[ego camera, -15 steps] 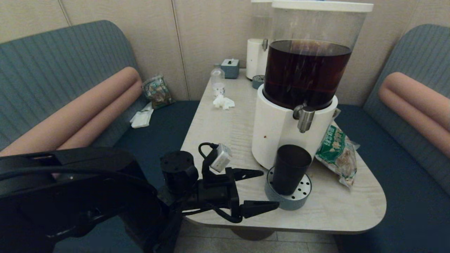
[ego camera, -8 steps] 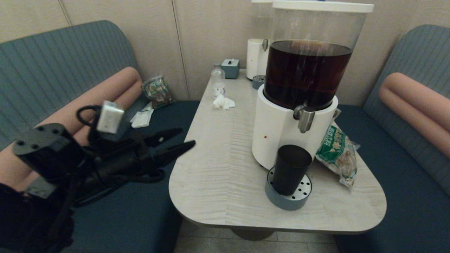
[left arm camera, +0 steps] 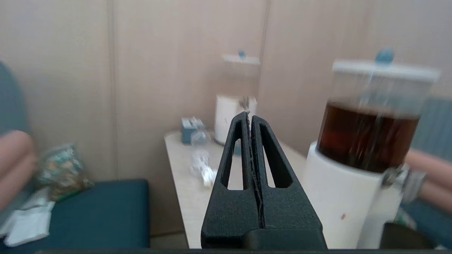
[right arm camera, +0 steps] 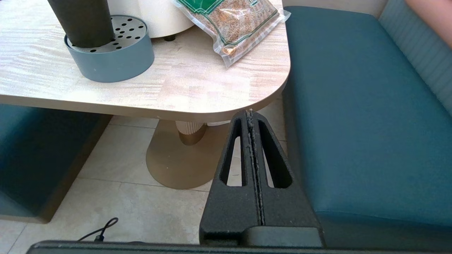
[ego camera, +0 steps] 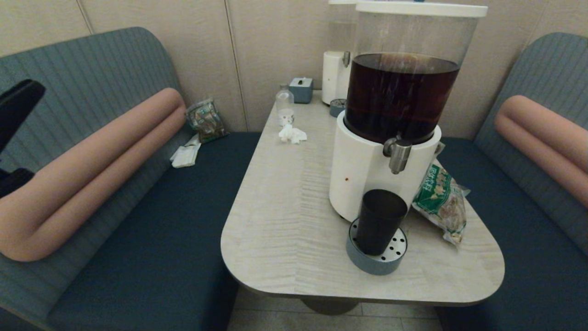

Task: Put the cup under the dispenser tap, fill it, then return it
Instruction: Turn on the faucet

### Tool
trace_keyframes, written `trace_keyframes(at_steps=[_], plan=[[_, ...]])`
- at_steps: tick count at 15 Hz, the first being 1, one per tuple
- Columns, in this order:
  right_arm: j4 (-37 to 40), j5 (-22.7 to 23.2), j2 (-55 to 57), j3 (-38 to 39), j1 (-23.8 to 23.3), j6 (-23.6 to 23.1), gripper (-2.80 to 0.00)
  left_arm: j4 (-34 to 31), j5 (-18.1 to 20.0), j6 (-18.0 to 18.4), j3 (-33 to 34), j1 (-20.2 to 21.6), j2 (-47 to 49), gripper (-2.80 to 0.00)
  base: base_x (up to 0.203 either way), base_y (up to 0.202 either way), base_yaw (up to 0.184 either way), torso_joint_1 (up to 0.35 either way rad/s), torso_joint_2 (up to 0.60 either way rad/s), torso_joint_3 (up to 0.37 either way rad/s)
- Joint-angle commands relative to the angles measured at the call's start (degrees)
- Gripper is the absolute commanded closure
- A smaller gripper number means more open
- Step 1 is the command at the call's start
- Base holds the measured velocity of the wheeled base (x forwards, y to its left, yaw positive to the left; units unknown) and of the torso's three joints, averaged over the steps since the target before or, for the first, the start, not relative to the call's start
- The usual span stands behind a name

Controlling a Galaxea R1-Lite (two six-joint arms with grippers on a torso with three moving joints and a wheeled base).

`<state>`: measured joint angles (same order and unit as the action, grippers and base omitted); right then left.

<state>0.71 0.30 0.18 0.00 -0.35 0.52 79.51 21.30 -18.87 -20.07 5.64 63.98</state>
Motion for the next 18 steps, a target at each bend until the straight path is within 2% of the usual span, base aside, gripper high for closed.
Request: trace_keyframes(at_steps=[1, 4, 6, 8, 9, 10, 12, 13, 14, 15, 17, 18], plan=[[0.00, 0.05, -0.01, 0.00, 0.00, 0.00, 0.00, -6.96, -0.95, -1.73, 1.40, 0.74, -15.10, 0.00, 0.000, 0.000, 0.000, 0.000, 0.00, 0.000], [0.00, 0.05, -0.01, 0.00, 0.01, 0.00, 0.00, -22.98, -1.56, -7.17, 0.52, 0.84, -28.48, 0.00, 0.000, 0.000, 0.000, 0.000, 0.00, 0.000], [0.00, 0.05, -0.01, 0.00, 0.00, 0.00, 0.00, -32.25, -1.64, -14.06, -1.07, 0.58, -35.14, 0.00, 0.000, 0.000, 0.000, 0.000, 0.00, 0.000], [0.00, 0.05, -0.01, 0.00, 0.01, 0.09, 0.00, -36.68, -1.50, -21.78, -2.04, 0.03, -39.57, 0.00, 0.000, 0.000, 0.000, 0.000, 0.00, 0.000], [0.00, 0.05, -0.01, 0.00, 0.00, 0.09, 0.00, -37.24, -1.47, -24.16, -2.14, -0.85, -41.13, 0.00, 0.000, 0.000, 0.000, 0.000, 0.00, 0.000], [0.00, 0.05, -0.01, 0.00, 0.00, 0.09, 0.00, -37.75, -1.45, -25.63, -2.11, -2.17, -42.94, 0.00, 0.000, 0.000, 0.000, 0.000, 0.00, 0.000], [0.00, -0.04, -0.01, 0.00, 0.00, 0.09, 0.00, -42.93, -1.50, -25.65, -2.04, -4.41, -47.64, 0.00, 0.000, 0.000, 0.000, 0.000, 0.00, 0.000], [0.00, -0.04, -0.01, 0.00, 0.00, 0.09, 0.00, -46.77, -1.48, -23.58, -1.76, -4.65, -50.59, 0.00, 0.000, 0.000, 0.000, 0.000, 0.00, 0.000], [0.00, -0.03, -0.01, 0.00, 0.09, 0.09, 0.00, -51.56, -1.61, -17.70, -0.90, -4.78, -53.49, 0.00, 0.000, 0.000, 0.000, 0.000, 0.00, 0.000], [0.00, 0.05, -0.01, 0.00, 0.00, 0.00, 0.00, -57.04, -1.89, -8.41, 0.05, -4.87, -57.02, 0.00, 0.000, 0.000, 0.000, 0.000, 0.00, 0.000], [0.00, 0.00, -0.01, 0.00, 0.00, 0.00, 0.00, -72.80, -3.84, 9.29, 1.50, -4.96, -62.38, 0.00, 0.000, 0.000, 0.000, 0.000, 0.00, 0.000], [0.00, 0.04, -0.01, 0.00, 0.00, 0.00, 0.00, -77.09, -7.02, 16.70, 2.94, -4.99, -63.21, 0.00, 0.000, 0.000, 0.000, 0.000, 0.00, 0.000]])
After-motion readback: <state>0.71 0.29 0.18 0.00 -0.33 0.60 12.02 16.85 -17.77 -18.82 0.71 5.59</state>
